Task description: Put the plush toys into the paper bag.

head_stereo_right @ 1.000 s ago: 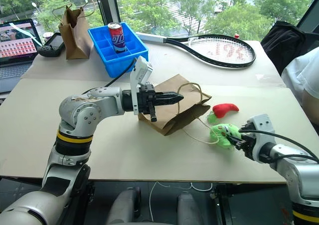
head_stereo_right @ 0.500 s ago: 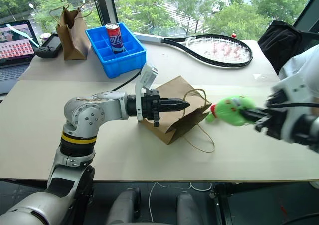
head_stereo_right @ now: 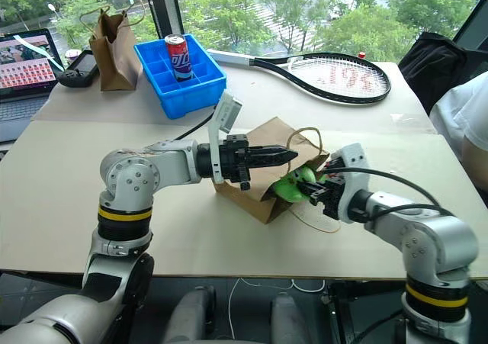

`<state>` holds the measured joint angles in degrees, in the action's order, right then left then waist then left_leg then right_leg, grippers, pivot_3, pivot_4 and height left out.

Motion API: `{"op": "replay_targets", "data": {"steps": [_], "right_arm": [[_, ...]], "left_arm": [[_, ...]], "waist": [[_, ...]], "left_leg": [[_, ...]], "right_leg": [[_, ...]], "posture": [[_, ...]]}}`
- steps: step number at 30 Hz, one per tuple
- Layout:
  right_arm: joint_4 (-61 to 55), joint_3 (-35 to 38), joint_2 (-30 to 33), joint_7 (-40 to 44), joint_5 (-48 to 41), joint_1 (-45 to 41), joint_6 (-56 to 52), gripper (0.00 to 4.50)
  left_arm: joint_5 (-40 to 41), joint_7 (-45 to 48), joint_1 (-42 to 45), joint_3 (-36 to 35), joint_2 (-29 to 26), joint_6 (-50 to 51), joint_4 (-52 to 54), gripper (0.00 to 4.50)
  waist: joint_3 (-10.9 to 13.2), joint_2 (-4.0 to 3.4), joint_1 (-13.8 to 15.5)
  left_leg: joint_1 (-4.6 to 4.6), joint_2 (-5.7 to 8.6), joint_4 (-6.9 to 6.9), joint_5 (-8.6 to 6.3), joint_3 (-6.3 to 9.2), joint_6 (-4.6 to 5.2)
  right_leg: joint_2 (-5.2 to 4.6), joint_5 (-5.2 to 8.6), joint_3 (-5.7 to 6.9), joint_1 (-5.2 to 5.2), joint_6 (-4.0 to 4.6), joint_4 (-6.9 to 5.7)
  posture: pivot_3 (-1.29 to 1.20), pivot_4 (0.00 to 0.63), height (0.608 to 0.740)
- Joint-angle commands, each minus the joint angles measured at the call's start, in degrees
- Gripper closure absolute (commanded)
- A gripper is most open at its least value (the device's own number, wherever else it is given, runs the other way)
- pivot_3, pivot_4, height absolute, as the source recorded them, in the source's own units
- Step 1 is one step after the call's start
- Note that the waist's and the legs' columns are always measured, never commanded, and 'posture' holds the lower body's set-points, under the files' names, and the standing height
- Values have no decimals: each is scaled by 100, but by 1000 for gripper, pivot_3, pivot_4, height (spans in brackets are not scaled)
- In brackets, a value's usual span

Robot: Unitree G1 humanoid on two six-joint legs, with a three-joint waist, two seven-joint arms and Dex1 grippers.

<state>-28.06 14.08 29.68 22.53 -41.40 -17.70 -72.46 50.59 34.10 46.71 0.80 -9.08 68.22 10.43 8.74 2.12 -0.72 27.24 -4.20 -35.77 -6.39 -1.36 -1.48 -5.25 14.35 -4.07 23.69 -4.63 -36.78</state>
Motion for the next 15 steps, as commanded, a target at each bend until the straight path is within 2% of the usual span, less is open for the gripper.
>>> {"op": "replay_targets", "data": {"steps": [1,3,6,10,13,15], "right_arm": [[235,-224,-454,-262,239,-122,538,4471],[336,-325,-646,-319,302,-137,671,4471],[731,-341,-1485,-584,243,-176,1003,4471],[1144,-460,-2135,-749,325,-139,1252,4471],[1621,280,-3121,-1167,-326,-403,1668,4471],[1879,282,-3334,-1177,-243,-496,1878,4471]], "left_arm": [[218,-91,88,-114,79,-17,201,4500],[251,-125,96,-113,87,-36,200,4500],[231,-135,99,-74,43,-83,217,4500],[209,-185,73,-84,24,-127,222,4500],[183,-199,64,-66,1,-183,221,4500],[138,-187,56,-28,-40,-241,225,4500]], "waist": [[0,0,0],[0,-1,-3],[0,-1,-13],[-1,-2,-27],[-1,-2,-17],[0,-3,-18]], "left_leg": [[-1,-1,-1,0,2,0],[-1,0,0,0,2,0],[-1,0,1,0,2,0],[-1,-2,5,0,4,0],[1,-1,4,0,4,0],[1,-2,5,0,4,-1]], "right_leg": [[1,0,1,-1,0,-1],[2,0,1,1,0,-2],[2,-1,1,1,0,-2],[5,-1,1,6,0,-8],[5,-1,2,7,0,-7],[5,-2,2,10,1,-10]], "posture": [[0,150,731],[0,150,731],[0,150,731],[0,150,731],[0,150,731],[0,150,731]]}}
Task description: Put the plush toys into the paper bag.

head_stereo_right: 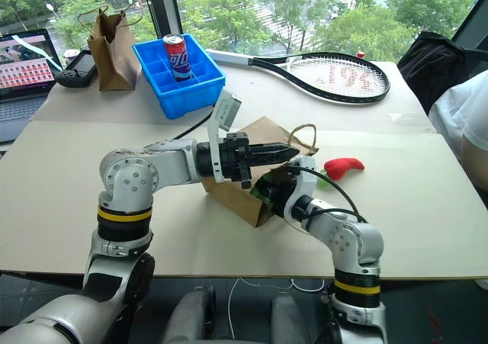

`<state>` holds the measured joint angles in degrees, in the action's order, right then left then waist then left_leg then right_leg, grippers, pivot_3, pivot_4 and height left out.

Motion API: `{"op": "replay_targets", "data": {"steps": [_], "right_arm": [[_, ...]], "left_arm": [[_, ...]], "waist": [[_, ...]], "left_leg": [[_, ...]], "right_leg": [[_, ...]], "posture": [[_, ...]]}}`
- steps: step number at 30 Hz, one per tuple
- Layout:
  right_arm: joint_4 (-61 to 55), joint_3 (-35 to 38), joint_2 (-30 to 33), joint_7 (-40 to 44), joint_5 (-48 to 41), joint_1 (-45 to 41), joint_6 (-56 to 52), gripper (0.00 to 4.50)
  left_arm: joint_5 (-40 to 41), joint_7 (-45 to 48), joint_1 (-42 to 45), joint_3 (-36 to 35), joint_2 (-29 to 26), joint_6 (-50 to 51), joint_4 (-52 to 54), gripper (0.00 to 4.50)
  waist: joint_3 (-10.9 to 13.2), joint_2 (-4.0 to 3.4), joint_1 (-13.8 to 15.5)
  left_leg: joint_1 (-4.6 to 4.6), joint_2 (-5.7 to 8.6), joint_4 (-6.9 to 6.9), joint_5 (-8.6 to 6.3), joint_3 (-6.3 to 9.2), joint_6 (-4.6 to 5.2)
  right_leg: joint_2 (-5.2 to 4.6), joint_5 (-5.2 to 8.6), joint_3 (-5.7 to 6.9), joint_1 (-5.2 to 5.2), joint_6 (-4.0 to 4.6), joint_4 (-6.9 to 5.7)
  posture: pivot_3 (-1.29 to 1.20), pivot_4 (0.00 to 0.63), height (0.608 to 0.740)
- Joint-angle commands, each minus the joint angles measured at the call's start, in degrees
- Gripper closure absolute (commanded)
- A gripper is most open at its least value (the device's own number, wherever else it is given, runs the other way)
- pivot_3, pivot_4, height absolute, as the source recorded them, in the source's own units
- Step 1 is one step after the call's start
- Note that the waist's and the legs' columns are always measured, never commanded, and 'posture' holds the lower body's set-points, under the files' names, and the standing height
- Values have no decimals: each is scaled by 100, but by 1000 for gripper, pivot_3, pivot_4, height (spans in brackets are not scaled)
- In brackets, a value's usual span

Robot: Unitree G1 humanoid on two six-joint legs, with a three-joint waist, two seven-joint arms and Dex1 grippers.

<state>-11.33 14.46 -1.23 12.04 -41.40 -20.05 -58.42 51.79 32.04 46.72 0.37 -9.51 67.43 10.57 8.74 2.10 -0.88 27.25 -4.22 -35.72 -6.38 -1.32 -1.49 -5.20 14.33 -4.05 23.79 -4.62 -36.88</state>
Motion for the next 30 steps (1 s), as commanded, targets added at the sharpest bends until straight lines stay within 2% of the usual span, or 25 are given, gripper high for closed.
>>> {"op": "replay_targets", "data": {"steps": [1,5,9,11,13,15,16,19,21,27,30], "right_arm": [[265,226,-310,-112,-281,-287,444,4471],[279,-17,-236,-87,-218,-336,338,4471],[134,-466,161,126,-4,-258,309,4471],[-68,-729,470,224,138,-199,280,3524],[-320,-941,823,311,305,-102,323,2980],[-481,-964,990,343,328,-31,381,2217],[-679,-945,1202,370,374,37,405,2036],[-1193,-732,1751,426,357,257,272,793],[-1397,-501,2016,447,216,377,180,255],[-1671,275,2642,711,-364,551,-71,255],[-1374,319,3303,951,61,647,211,255]], "left_arm": [[10,19,46,22,-9,-178,218,4500],[55,-19,-4,2,-50,-185,275,4500],[54,-62,-28,-30,-98,-200,296,4500],[35,-48,-37,-36,-161,-207,291,4500],[-16,-18,-60,-1,-269,-221,312,4500],[-54,-2,-88,30,-349,-242,332,4500],[-41,-36,-142,34,-399,-208,419,4500],[191,-223,-328,-83,-443,11,708,4500],[316,-363,-417,-182,-424,97,821,4500],[414,-613,-423,-275,-399,117,884,4500],[464,-731,-344,-352,-367,98,860,4500]], "waist": [[1,-1,-5],[2,-3,4],[2,-4,-11],[2,-4,-14],[3,-4,-14],[3,-4,-11],[3,-4,-10],[3,-5,9],[3,-5,8],[3,-4,7],[4,-4,10]], "left_leg": [[1,0,0,0,0,0],[2,0,1,0,0,0],[2,0,6,0,0,0],[3,0,7,0,0,0],[3,0,8,0,0,0],[5,0,8,0,0,0],[5,0,9,0,0,0],[7,0,12,0,-1,-1],[8,0,12,0,-1,-1],[6,0,12,0,-1,-1],[6,0,12,0,-1,0]], "right_leg": [[0,0,0,1,0,0],[-2,0,2,1,0,2],[-1,0,1,7,1,0],[-1,0,1,9,1,-1],[-1,1,1,11,2,-1],[-1,1,0,14,2,0],[-1,1,0,13,2,0],[-2,2,0,15,2,4],[-3,2,0,14,2,6],[-2,2,0,14,5,6],[-3,2,-1,12,5,7]], "posture": [[0,150,731],[0,150,731],[0,150,731],[0,150,731],[0,150,731],[0,150,731],[0,150,731],[0,150,731],[0,150,731],[0,150,731],[0,150,731]]}}
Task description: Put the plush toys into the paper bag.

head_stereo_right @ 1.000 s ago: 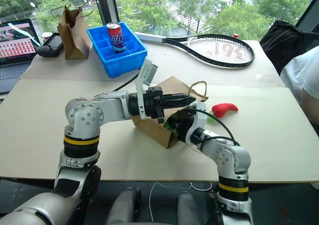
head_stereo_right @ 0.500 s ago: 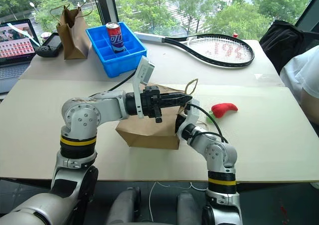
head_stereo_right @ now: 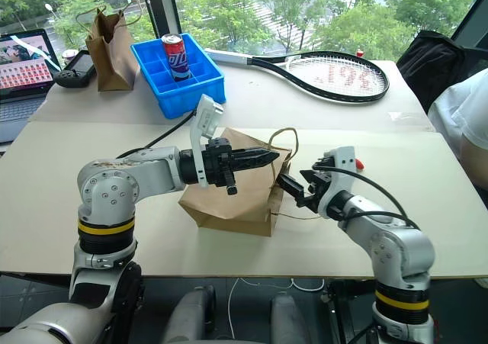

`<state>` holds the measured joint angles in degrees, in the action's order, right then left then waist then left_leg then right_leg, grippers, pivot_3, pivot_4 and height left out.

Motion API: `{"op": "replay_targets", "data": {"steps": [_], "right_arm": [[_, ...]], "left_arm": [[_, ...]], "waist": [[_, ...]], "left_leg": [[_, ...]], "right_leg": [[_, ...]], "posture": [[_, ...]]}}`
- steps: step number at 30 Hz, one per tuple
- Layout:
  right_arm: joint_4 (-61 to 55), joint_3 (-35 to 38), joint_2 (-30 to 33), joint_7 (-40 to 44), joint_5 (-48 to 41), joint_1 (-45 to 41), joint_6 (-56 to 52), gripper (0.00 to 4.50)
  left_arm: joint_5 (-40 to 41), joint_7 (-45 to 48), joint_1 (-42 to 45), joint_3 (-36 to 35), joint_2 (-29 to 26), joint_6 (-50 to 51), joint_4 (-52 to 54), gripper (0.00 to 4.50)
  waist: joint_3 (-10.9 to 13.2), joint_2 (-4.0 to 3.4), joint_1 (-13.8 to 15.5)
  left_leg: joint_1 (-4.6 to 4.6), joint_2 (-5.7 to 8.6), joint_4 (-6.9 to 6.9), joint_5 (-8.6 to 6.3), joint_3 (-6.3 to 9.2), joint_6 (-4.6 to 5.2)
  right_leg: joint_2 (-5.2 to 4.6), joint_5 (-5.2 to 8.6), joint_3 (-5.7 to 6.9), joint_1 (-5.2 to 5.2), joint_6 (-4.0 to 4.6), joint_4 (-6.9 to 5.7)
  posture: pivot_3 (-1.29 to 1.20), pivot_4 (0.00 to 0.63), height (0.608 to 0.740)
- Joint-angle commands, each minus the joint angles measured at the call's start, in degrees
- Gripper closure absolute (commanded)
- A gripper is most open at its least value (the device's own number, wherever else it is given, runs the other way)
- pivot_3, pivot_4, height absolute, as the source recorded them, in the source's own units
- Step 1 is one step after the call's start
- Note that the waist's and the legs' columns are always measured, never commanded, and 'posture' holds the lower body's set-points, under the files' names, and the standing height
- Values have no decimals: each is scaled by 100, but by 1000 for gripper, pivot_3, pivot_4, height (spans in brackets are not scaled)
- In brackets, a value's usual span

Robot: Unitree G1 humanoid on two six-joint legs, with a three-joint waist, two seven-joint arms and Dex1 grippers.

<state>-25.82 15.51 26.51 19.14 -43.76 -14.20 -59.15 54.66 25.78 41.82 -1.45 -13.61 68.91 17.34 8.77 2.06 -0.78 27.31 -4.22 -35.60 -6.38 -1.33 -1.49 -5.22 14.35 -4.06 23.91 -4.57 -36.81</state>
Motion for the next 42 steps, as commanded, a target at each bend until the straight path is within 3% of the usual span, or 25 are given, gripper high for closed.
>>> {"op": "replay_targets", "data": {"steps": [1,4,11,15,17,22,25,29,33,38,42], "right_arm": [[277,170,649,209,535,12,489,255],[860,70,689,30,1013,-229,971,255],[3082,-467,262,-275,2184,-1196,2189,255],[4178,-684,74,-167,2573,-1529,2589,1305],[4292,-758,138,-79,2719,-1525,2687,2061],[3776,-776,691,421,2899,-1234,2746,3695],[2903,-453,853,862,2224,-1242,2119,4451],[1522,-284,1096,1722,933,-1002,953,4462],[593,-373,1066,1843,133,-812,209,4463],[226,-1178,353,1469,218,-791,225,4463],[443,-2039,-92,1626,783,-953,952,4464]], "left_arm": [[198,-147,171,-202,49,-52,172,4500],[238,-207,204,-226,27,-53,175,4500],[194,-199,285,-178,-107,-118,174,4500],[248,-112,352,-148,-258,-111,306,4500],[237,-84,385,-144,-324,-139,330,4500],[153,-3,416,-40,-532,-196,528,4500],[160,-63,420,-72,-503,-229,513,4500],[161,-76,413,-74,-491,-261,490,4500],[211,-75,426,-74,-475,-270,469,4500],[229,-98,490,-84,-431,-292,426,4500],[250,-145,497,-105,-402,-278,438,4500]], "waist": [[0,0,1],[0,1,-1],[0,0,-24],[1,-1,-13],[1,-1,6],[1,-1,11],[2,-2,6],[7,-11,-41],[7,-10,-3],[8,-10,-13],[8,-10,-4]], "left_leg": [[0,0,0,0,0,0],[-1,0,-2,0,0,0],[-3,1,-2,1,0,0],[-2,3,0,1,0,0],[-1,6,2,1,0,0],[-2,6,3,1,0,0],[-2,7,3,1,0,-1],[-6,6,9,2,1,-1],[-11,6,22,2,5,-1],[-10,7,22,3,5,-2],[-8,8,22,5,5,-4]], "right_leg": [[0,0,-1,0,0,2],[0,20,0,-2,35,4],[4,-1,-4,2,-1,0],[3,-1,-5,1,-2,2],[1,1,-4,-1,-5,4],[0,2,-3,-5,-6,5],[-1,2,-3,-4,-5,5],[2,1,-8,2,-5,-2],[3,4,-5,-2,-5,4],[3,2,-6,4,-3,4],[3,2,-6,5,-2,3]], "posture": [[0,150,731],[0,150,731],[0,150,731],[0,150,731],[0,150,731],[0,150,731],[0,150,731],[0,150,731],[0,150,731],[0,150,731],[0,150,731]]}}
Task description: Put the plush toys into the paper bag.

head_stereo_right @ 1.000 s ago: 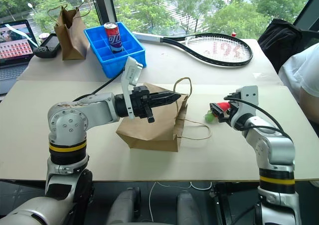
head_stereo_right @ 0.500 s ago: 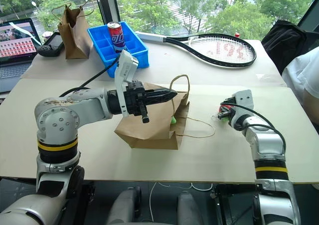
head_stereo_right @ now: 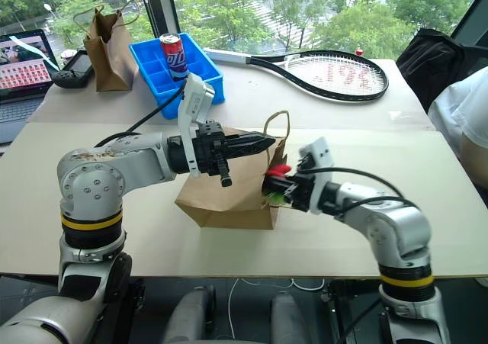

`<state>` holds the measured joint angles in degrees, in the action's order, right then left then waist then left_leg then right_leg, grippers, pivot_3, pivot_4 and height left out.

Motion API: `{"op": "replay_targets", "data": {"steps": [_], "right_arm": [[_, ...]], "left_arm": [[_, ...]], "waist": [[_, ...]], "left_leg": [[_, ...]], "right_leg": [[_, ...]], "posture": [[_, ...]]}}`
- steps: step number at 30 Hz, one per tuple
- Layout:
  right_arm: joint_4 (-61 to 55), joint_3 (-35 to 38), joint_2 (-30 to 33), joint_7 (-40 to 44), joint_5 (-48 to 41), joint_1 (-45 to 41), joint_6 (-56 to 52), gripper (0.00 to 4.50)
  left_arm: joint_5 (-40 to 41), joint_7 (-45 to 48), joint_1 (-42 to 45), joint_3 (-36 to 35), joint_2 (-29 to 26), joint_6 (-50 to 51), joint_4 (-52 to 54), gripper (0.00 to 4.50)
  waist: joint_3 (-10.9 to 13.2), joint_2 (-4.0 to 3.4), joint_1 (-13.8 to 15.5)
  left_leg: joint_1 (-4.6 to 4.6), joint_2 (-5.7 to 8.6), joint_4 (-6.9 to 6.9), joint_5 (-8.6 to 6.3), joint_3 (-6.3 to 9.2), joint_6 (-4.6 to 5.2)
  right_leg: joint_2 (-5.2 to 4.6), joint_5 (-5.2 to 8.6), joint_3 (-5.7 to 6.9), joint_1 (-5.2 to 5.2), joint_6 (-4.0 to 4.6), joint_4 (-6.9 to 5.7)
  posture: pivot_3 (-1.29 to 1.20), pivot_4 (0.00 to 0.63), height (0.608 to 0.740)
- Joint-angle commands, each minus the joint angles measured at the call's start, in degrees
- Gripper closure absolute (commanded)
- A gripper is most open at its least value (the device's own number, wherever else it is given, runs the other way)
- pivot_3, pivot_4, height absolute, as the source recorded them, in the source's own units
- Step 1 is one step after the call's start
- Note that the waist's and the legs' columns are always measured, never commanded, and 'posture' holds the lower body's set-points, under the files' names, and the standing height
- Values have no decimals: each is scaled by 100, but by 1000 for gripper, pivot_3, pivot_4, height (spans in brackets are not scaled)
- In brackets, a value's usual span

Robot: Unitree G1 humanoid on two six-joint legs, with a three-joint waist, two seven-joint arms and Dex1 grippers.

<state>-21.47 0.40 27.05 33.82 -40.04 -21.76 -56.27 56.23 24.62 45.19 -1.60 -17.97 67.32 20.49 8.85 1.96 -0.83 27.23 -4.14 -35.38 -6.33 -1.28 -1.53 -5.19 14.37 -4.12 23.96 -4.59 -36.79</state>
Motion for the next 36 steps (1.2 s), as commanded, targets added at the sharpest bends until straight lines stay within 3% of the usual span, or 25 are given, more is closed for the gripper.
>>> {"op": "replay_targets", "data": {"steps": [1,5,10,11,22,26,36], "right_arm": [[75,-738,-171,262,587,-261,858,4464],[676,-1238,-546,430,1143,-603,1635,4464],[1181,-1172,-1089,371,1156,-664,1828,4464],[1217,-1163,-1136,357,1191,-648,1862,3663],[742,-801,-874,219,1186,-326,1578,23],[303,-490,-161,469,1065,34,1445,23],[-213,653,654,719,503,1201,1328,23]], "left_arm": [[101,-37,159,-91,36,-115,128,4500],[110,-68,169,-88,26,-96,144,4500],[151,-144,132,-112,7,-57,231,4500],[165,-172,110,-124,1,-47,262,4500],[103,-191,51,-124,-121,-129,280,4500],[59,-67,32,-60,-194,-152,256,4500],[-32,-1,50,39,-199,-254,188,4500]], "waist": [[0,0,0],[0,0,-2],[0,0,14],[0,0,16],[0,0,16],[0,1,45],[1,1,18]], "left_leg": [[1,1,0,0,0,0],[1,1,0,1,0,-1],[2,1,2,2,0,-2],[2,1,2,2,0,-2],[3,1,3,3,0,-4],[4,1,4,3,0,-4],[2,3,10,3,0,-3]], "right_leg": [[-1,0,-1,1,0,0],[0,0,0,3,-1,-3],[0,0,1,2,-1,-3],[0,0,2,2,-1,-3],[0,0,2,6,-1,-8],[-2,0,2,4,0,-4],[-3,1,1,4,1,0]], "posture": [[0,150,731],[0,150,731],[0,150,731],[0,150,731],[0,150,731],[0,150,731],[0,150,731]]}}
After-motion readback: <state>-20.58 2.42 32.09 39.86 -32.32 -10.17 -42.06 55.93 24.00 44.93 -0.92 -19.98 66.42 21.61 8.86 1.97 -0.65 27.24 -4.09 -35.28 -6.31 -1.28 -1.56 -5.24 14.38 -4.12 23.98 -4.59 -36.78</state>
